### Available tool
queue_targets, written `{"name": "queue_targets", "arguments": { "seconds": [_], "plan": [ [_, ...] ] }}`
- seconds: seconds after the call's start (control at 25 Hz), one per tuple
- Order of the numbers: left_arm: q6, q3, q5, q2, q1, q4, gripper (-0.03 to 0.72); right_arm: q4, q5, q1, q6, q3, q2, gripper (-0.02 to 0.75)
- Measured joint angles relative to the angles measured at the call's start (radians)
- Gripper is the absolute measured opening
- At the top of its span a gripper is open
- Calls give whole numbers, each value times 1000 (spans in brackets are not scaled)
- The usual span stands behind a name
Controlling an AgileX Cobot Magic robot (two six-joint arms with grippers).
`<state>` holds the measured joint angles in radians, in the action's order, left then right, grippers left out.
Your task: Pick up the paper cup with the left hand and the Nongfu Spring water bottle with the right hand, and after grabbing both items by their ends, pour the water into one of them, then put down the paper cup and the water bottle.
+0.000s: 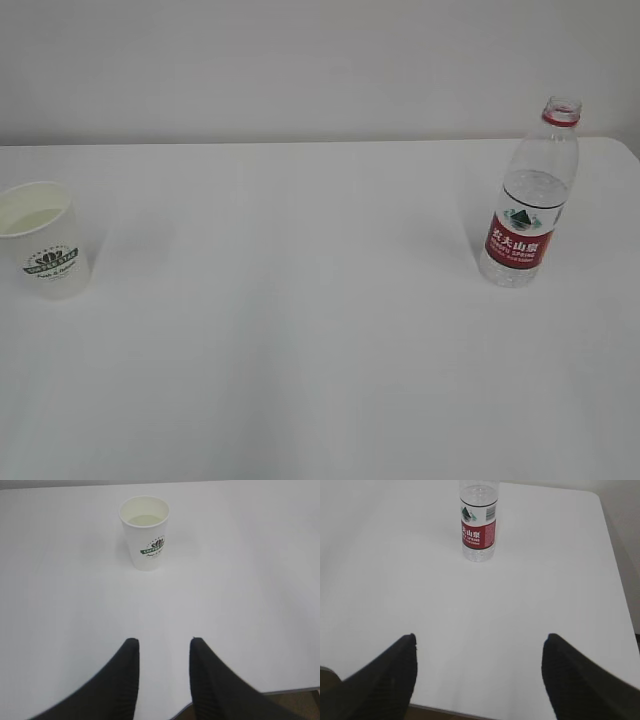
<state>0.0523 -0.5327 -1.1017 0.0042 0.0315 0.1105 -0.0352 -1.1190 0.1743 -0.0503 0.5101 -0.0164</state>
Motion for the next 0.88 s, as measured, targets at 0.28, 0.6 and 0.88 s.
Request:
{"name": "queue_targets", "arguments": {
  "seconds": [0.28,0.6,0.88],
  "plan": [
    [0,0,0,0,0,0,241,3,-2,-93,0,0,0,590],
    [0,0,0,0,0,2,241,3,-2,-146,0,0,0,590],
    [0,0,0,0,0,2,241,3,-2,-148,0,0,0,590]
  ]
}}
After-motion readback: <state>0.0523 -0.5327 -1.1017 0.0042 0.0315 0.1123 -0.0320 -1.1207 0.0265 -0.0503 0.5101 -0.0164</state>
